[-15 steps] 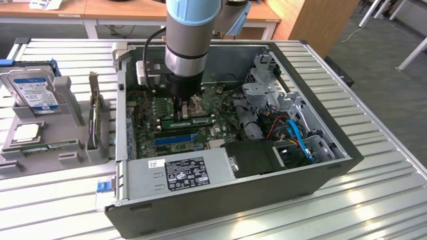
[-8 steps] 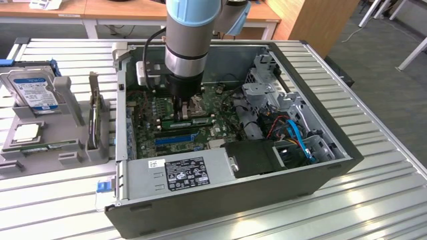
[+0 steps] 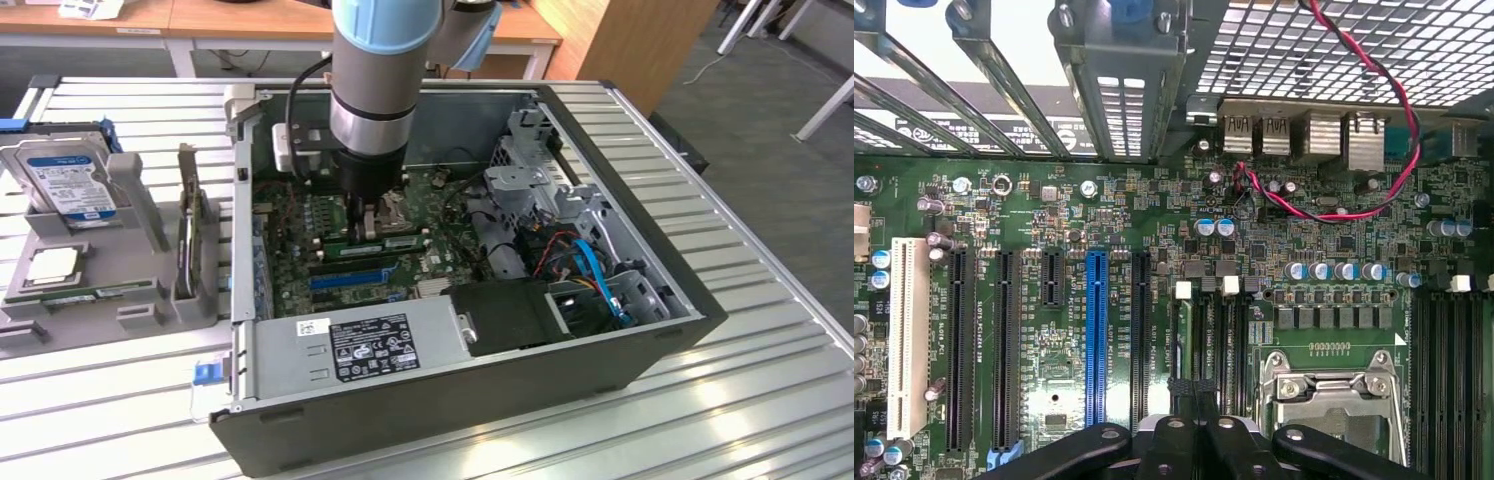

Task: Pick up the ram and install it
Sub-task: 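Press down the ram until it locks into place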

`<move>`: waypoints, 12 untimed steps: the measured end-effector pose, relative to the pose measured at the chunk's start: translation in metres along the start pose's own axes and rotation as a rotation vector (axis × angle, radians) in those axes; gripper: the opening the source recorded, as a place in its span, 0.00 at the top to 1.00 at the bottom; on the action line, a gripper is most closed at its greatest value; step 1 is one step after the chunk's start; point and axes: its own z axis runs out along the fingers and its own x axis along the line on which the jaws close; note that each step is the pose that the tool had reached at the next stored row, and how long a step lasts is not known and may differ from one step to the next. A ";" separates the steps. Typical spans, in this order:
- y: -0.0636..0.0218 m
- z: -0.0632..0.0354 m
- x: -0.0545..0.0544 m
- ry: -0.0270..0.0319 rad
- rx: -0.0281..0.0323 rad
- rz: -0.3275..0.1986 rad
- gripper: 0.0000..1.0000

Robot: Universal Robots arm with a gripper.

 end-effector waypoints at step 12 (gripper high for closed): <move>-0.0001 0.0006 0.000 -0.0002 0.0001 0.000 0.90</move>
